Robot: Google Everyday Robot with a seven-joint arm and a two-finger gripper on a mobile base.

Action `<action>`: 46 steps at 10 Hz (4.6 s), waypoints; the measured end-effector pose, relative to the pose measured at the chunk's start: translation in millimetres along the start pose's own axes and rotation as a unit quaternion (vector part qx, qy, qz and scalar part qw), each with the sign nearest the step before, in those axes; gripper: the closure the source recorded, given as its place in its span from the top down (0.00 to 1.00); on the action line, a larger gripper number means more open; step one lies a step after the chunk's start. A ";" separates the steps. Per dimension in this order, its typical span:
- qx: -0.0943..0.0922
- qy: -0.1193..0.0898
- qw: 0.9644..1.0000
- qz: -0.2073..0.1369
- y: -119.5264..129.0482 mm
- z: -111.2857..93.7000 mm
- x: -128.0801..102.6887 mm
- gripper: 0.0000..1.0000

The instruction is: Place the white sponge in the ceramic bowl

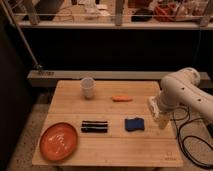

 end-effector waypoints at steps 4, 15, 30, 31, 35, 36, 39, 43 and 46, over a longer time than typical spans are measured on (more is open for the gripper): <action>0.004 -0.016 1.000 -0.020 -5.3 -3.8 -7.4 0.80; 0.005 -0.063 0.997 -0.054 -14.5 17.1 -38.5 0.80; -0.006 -0.111 0.993 -0.048 4.0 115.5 -87.5 0.80; -0.003 -0.114 0.992 -0.046 5.6 120.6 -89.6 0.80; -0.002 -0.120 0.992 -0.035 9.6 131.7 -83.3 0.80; -0.002 -0.122 0.992 -0.036 10.3 136.9 -82.6 0.80; -0.003 -0.128 0.991 -0.031 12.7 145.0 -77.3 0.80; -0.007 -0.136 0.990 -0.024 14.6 156.9 -71.3 0.80; -0.010 -0.142 0.990 -0.020 15.9 161.8 -69.9 0.80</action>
